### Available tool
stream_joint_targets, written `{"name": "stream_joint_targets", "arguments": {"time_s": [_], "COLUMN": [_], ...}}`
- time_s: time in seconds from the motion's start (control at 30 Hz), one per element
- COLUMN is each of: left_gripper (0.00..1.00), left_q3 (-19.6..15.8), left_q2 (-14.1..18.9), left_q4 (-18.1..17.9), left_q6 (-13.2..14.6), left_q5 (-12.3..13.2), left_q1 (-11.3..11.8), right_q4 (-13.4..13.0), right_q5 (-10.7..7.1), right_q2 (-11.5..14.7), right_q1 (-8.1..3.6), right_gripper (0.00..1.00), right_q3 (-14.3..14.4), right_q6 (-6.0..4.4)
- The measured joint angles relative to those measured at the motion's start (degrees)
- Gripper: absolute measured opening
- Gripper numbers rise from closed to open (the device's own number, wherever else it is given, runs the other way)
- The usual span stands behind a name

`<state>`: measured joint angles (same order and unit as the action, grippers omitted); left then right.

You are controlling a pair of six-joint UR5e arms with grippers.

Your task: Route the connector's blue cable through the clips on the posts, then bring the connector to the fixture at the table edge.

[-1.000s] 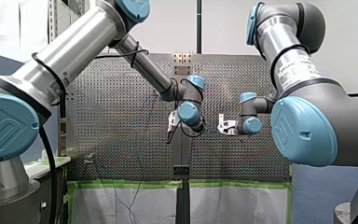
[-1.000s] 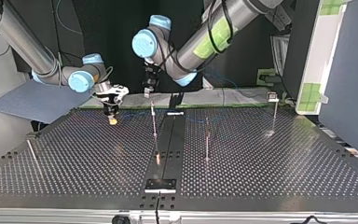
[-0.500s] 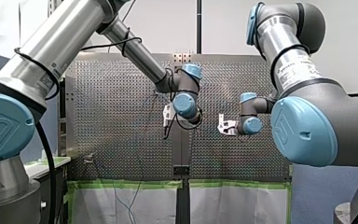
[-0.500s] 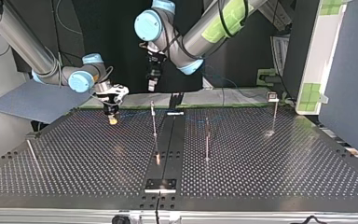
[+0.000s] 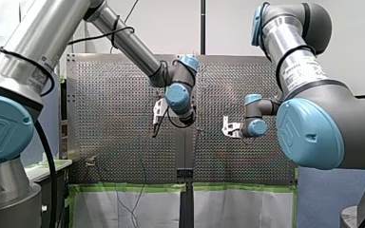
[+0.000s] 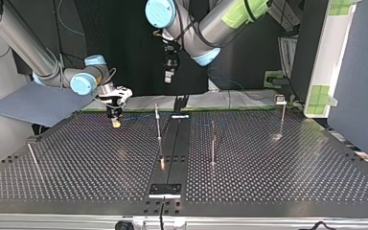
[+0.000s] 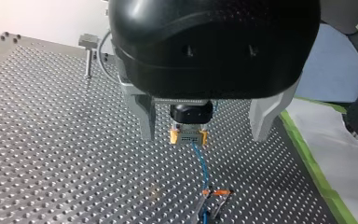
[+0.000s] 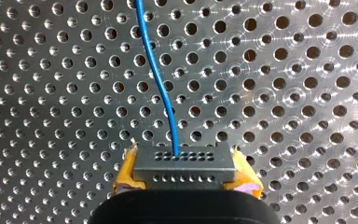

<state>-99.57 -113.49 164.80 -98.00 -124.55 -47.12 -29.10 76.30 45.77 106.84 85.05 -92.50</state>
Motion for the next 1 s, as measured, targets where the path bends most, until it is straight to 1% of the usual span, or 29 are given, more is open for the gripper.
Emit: {"name": "stream_joint_targets", "arguments": {"time_s": [0.1, 0.47, 0.73, 1.0], "left_gripper": [1.00, 1.00, 1.00, 1.00], "left_q3": [-1.4, -6.6, -10.6, -14.3], "left_q2": [1.4, 6.6, 10.6, 14.3], "left_q4": [-0.6, -1.5, -5.0, -8.6], "left_q6": [-0.6, -1.2, -3.7, -4.0], "left_q5": [-0.1, -0.4, -0.1, -0.1], "left_q1": [-0.1, -0.5, -0.6, -0.6], "right_q4": [0.0, 0.0, 0.3, 0.5], "right_q5": [0.00, 0.00, 0.00, 0.06], "right_q2": [0.0, 0.0, 0.0, 0.0], "right_q1": [0.00, -0.08, -0.17, -0.17], "right_gripper": [0.00, 0.00, 0.00, 0.00], "right_q3": [0.0, 0.0, 0.0, 0.0], "right_q6": [-0.03, -0.07, -0.07, -0.06]}}
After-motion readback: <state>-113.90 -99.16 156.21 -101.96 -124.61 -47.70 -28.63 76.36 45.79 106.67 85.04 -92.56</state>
